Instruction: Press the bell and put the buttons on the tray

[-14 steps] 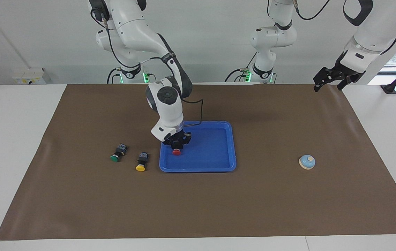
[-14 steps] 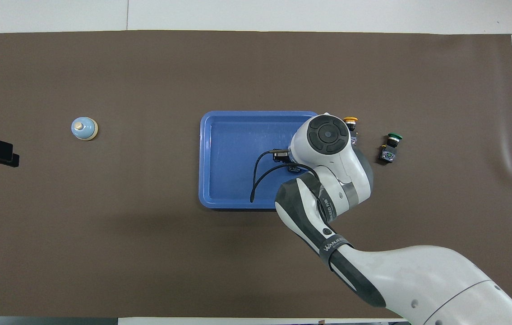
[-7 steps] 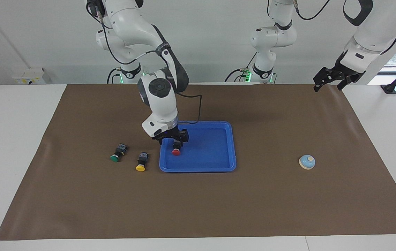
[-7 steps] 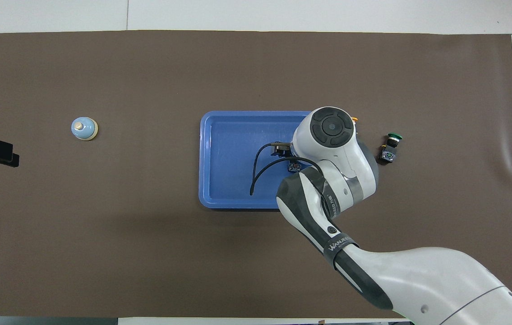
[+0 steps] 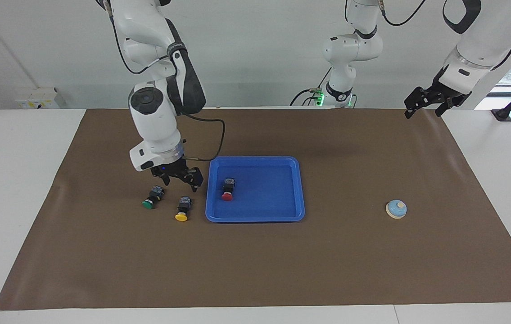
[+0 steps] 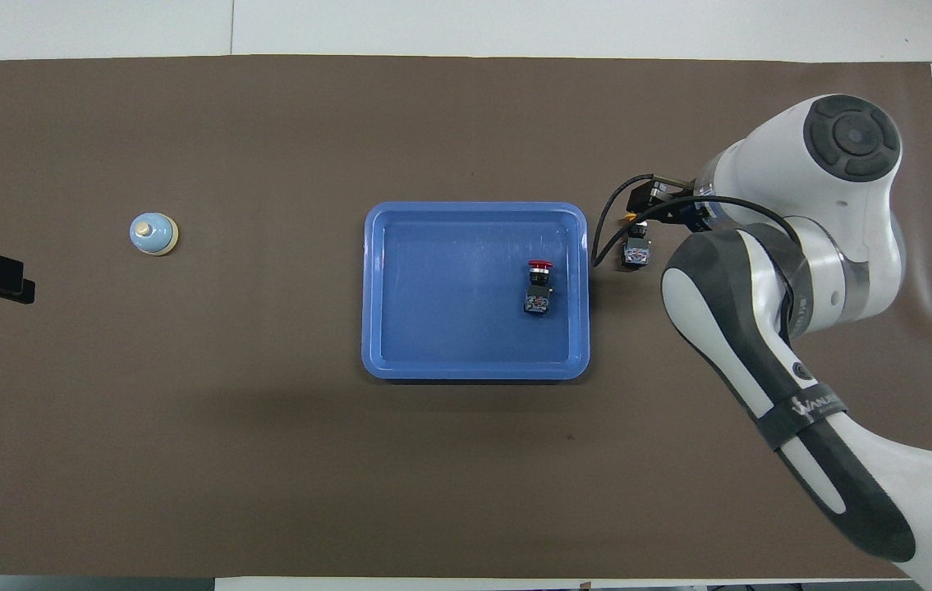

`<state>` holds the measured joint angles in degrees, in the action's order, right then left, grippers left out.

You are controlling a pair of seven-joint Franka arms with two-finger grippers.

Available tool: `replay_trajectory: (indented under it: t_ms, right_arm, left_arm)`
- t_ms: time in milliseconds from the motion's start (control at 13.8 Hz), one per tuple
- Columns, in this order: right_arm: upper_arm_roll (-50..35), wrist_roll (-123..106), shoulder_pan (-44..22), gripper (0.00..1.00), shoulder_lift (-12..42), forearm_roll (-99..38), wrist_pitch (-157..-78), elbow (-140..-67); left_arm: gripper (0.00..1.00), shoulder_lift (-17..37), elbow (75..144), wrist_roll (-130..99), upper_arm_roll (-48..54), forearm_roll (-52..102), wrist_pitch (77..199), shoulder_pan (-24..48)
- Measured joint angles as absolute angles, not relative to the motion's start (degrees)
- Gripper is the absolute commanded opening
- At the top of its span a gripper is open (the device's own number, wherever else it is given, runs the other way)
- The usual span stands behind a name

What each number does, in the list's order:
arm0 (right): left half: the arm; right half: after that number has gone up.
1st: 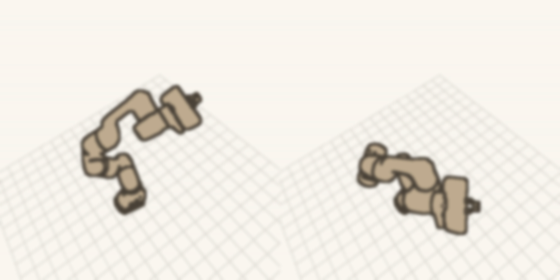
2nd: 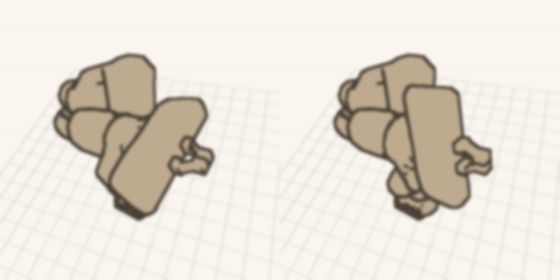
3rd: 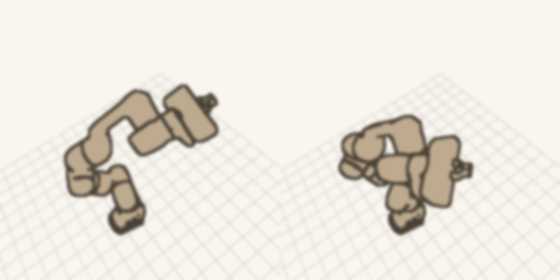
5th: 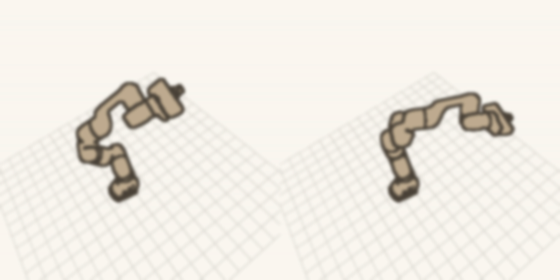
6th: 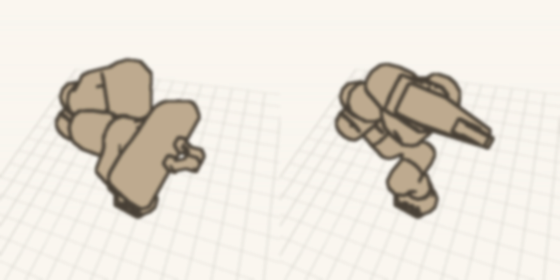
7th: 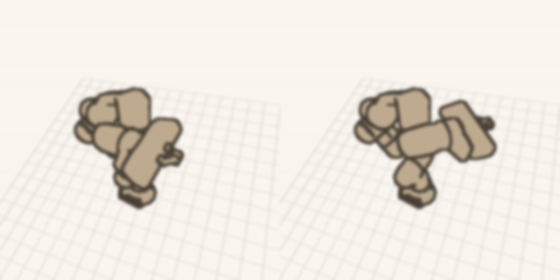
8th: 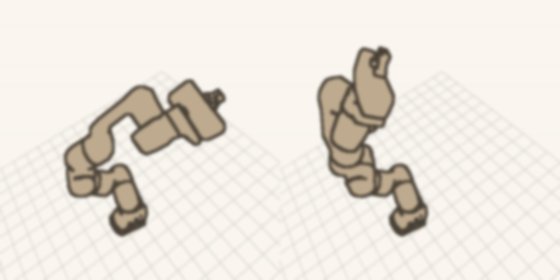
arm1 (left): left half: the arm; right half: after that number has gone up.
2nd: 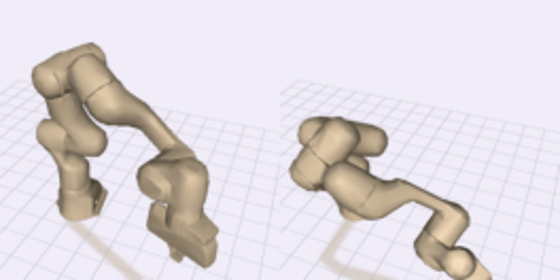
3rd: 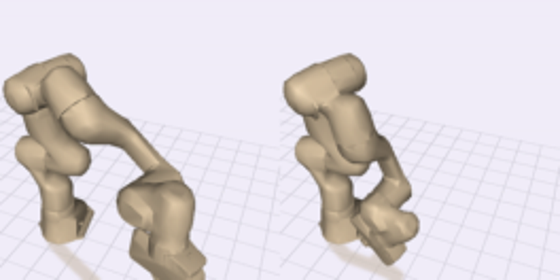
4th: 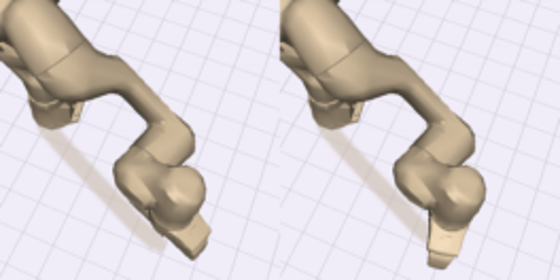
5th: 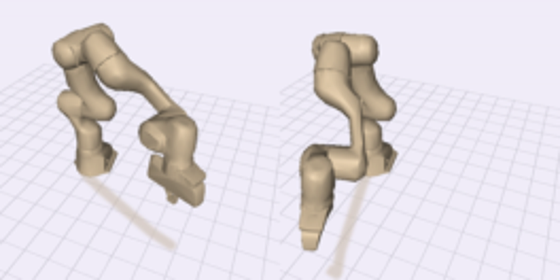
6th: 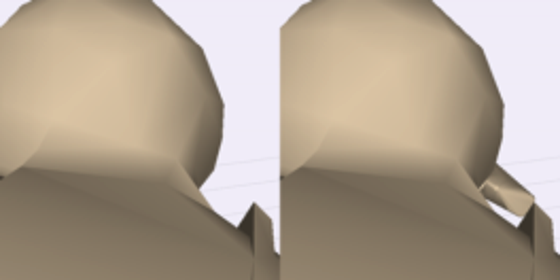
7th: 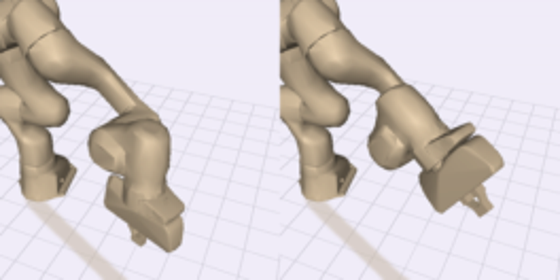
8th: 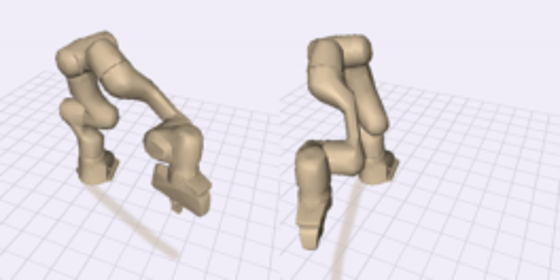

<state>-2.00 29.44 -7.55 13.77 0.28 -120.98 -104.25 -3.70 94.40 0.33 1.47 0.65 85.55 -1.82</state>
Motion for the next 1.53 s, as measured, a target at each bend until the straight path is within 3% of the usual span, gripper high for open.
replay_trajectory:
  t_ms: [509, 1090, 1163, 1308, 1454, 1526]
  right_arm:
    - [-1.8, 23.9, -1.4, 1.00, 13.8, 0.4, -129.2, -113.5]
    - [-1.9, 23.6, -1.1, 0.99, 15.6, 0.4, -139.3, -121.0]
    - [-1.9, 23.5, -1.1, 0.90, 15.6, 0.4, -139.6, -121.3]
    - [-1.9, 23.3, -1.1, 0.41, 15.6, 0.4, -139.6, -121.4]
    - [-2.0, 22.8, -1.1, 0.00, 15.6, 0.5, -139.6, -121.6]
    - [-2.0, 22.2, -1.1, 0.00, 15.6, 0.5, -139.6, -121.7]
  left_arm:
    - [1.00, -3.7, 94.4, 0.3, 1.5, 0.7, 85.5, -1.8]
    - [1.00, -3.7, 94.4, 0.3, 1.5, 0.7, 85.5, -1.8]
    - [1.00, -3.7, 94.4, 0.3, 1.5, 0.7, 85.5, -1.8]
    - [1.00, -3.7, 94.4, 0.3, 1.5, 0.7, 85.5, -1.8]
    - [1.00, -3.7, 94.4, 0.3, 1.5, 0.7, 85.5, -1.8]
    - [1.00, -3.7, 94.4, 0.3, 1.5, 0.7, 85.5, -1.8]
